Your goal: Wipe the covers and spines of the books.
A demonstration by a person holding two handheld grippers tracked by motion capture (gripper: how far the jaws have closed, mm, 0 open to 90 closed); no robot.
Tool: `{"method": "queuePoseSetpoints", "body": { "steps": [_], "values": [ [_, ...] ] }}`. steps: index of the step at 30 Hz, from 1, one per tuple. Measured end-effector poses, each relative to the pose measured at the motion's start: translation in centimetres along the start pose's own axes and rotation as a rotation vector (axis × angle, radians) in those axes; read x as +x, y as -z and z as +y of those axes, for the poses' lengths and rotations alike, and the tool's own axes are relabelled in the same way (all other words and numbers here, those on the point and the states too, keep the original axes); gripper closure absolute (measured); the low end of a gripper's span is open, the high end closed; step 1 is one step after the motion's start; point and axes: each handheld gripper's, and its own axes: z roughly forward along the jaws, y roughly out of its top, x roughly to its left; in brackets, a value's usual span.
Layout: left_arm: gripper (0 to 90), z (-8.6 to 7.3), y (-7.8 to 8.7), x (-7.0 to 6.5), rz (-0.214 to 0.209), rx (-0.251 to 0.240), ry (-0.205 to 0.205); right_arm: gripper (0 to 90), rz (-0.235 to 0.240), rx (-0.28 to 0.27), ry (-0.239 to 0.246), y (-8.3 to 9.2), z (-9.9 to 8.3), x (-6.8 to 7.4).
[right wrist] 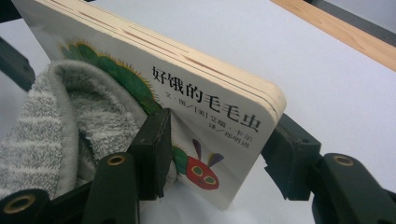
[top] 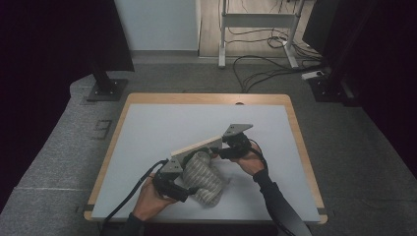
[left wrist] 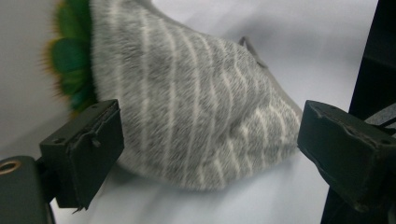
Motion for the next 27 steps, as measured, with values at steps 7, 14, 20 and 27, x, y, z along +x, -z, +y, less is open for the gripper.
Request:
{"method": "queuePoseSetpoints", "body": {
  "steps": [7,14,20,27],
  "values": [
    [6.2,-0.2,-3.0,0.0,0.036,0.052,-0.015,44.3,-0.003,-0.001,0.0,0.0,0.0,0.0],
    [8.7,-0.7,-5.0,0.1,0.049,0.069,-0.017,44.1,-0.006,0.0,-0.001,-0.1,0.0,0.1],
    [20.8,-0.9,-5.6,-0.3,0.092,0.083,-0.038,43.8,-0.009,0.002,-0.001,-0.1,0.0,0.1],
    [57.1,-0.9,-5.1,-0.3,0.153,0.087,-0.046,43.9,-0.01,-0.001,-0.003,-0.1,0.0,0.1]
  ]
}}
